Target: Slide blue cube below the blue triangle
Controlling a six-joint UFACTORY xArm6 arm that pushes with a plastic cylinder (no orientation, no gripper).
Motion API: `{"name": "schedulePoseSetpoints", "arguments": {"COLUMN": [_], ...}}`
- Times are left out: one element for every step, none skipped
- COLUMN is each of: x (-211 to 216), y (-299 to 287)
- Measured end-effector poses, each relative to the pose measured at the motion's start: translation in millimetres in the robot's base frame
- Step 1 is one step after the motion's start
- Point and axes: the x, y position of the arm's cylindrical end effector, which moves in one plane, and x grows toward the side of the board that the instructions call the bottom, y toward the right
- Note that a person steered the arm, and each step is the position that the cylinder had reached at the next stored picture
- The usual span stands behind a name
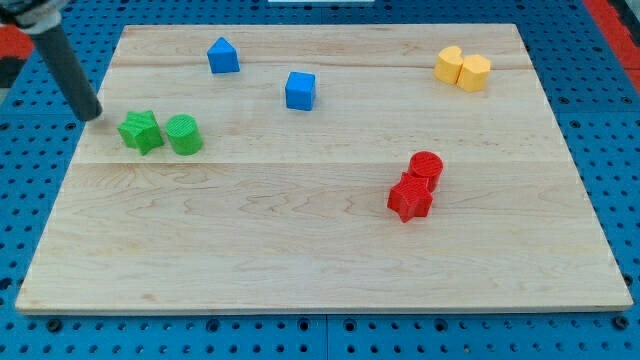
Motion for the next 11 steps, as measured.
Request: {"name": "schedulePoseSetpoints", "arguments": {"x": [12, 12, -7, -7, -11, -15, -17, -18, -27, -57, -72], "y": [72, 124, 94, 143, 201, 211, 218, 263, 275, 280, 242]}}
